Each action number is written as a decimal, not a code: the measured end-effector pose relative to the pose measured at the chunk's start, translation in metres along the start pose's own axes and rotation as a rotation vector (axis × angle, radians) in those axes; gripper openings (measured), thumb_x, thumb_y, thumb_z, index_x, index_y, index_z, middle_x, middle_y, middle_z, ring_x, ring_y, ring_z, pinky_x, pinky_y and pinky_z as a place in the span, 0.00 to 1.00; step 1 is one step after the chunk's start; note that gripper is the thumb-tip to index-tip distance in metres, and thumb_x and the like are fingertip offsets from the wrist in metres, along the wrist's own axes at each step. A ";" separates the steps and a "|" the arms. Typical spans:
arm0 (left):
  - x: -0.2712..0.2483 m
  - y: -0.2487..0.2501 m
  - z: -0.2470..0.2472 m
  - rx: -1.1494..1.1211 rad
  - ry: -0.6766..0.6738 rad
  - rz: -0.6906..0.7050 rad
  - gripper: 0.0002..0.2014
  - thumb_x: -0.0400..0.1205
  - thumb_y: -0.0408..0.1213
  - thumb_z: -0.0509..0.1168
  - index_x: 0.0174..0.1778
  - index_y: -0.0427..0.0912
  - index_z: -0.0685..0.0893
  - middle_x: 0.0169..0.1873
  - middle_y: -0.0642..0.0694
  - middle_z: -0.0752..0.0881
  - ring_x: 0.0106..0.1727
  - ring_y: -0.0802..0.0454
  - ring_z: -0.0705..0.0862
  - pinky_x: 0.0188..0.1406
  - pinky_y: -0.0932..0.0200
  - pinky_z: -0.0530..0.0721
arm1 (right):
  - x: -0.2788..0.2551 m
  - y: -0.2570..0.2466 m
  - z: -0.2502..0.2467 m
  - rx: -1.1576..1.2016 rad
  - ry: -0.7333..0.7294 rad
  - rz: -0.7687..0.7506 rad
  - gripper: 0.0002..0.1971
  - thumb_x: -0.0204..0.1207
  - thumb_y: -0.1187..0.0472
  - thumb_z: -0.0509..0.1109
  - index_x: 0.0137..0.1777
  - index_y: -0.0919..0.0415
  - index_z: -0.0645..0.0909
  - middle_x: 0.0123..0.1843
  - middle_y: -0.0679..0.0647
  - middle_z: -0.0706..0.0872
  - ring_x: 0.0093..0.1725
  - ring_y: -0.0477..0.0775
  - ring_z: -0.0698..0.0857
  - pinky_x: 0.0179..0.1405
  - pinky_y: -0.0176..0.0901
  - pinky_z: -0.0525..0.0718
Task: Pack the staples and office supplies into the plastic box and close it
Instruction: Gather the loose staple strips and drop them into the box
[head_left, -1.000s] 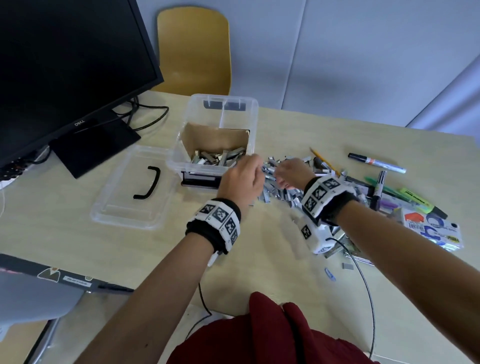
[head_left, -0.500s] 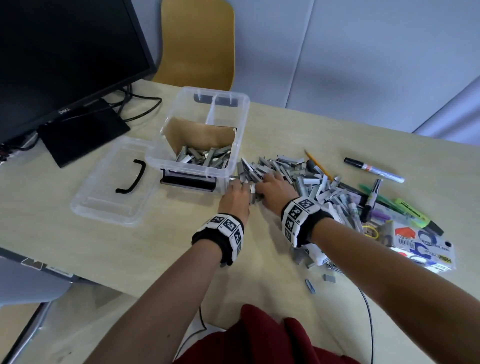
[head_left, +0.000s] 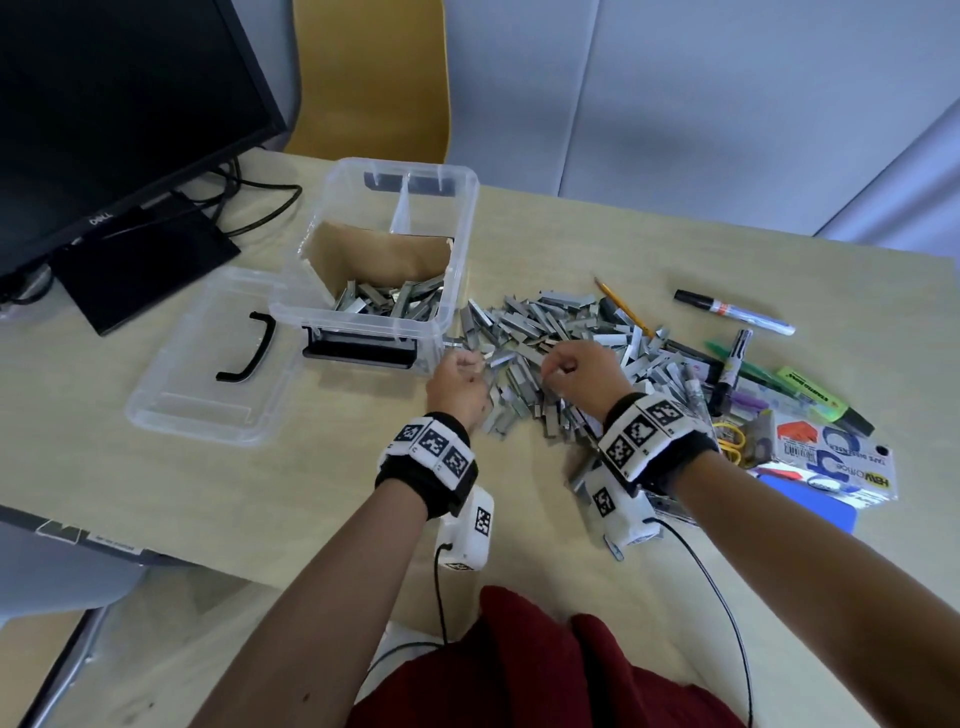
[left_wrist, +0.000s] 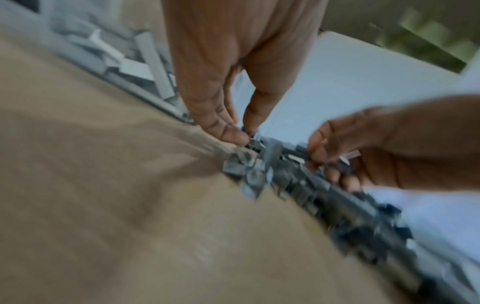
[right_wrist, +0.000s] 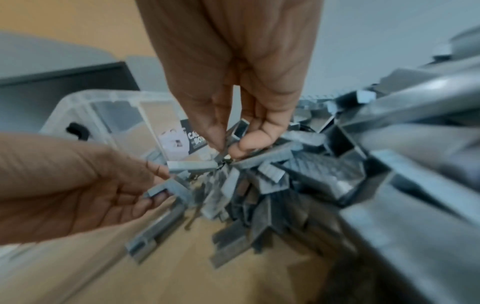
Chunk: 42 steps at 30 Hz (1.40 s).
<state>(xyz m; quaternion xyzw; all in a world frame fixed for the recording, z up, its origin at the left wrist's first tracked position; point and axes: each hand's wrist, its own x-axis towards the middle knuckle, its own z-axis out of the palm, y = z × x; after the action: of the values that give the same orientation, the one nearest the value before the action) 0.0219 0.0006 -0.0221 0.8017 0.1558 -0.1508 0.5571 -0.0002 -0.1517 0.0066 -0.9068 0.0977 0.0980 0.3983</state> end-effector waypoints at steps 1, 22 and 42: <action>0.000 0.002 -0.002 -0.156 -0.053 -0.066 0.10 0.81 0.23 0.57 0.50 0.42 0.78 0.43 0.43 0.80 0.34 0.49 0.79 0.35 0.57 0.81 | -0.001 0.003 -0.001 0.031 0.009 0.019 0.08 0.74 0.70 0.66 0.37 0.57 0.80 0.37 0.48 0.82 0.37 0.44 0.78 0.46 0.37 0.75; -0.012 -0.009 0.004 0.892 -0.148 0.235 0.19 0.83 0.49 0.60 0.59 0.36 0.72 0.55 0.38 0.82 0.56 0.37 0.81 0.46 0.51 0.76 | 0.012 -0.027 0.018 -0.512 -0.046 0.187 0.08 0.79 0.58 0.61 0.47 0.63 0.72 0.47 0.60 0.81 0.48 0.62 0.82 0.44 0.47 0.78; 0.003 -0.006 -0.021 -0.316 -0.242 -0.132 0.19 0.83 0.39 0.58 0.24 0.46 0.66 0.13 0.54 0.68 0.17 0.55 0.64 0.20 0.65 0.60 | 0.012 -0.028 0.007 -0.221 -0.075 0.138 0.18 0.75 0.57 0.65 0.26 0.58 0.65 0.26 0.52 0.70 0.25 0.51 0.71 0.27 0.38 0.69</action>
<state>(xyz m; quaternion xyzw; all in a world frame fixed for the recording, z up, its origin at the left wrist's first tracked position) 0.0235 0.0225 -0.0219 0.6684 0.1618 -0.2557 0.6795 0.0177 -0.1291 0.0181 -0.9319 0.1336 0.1692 0.2917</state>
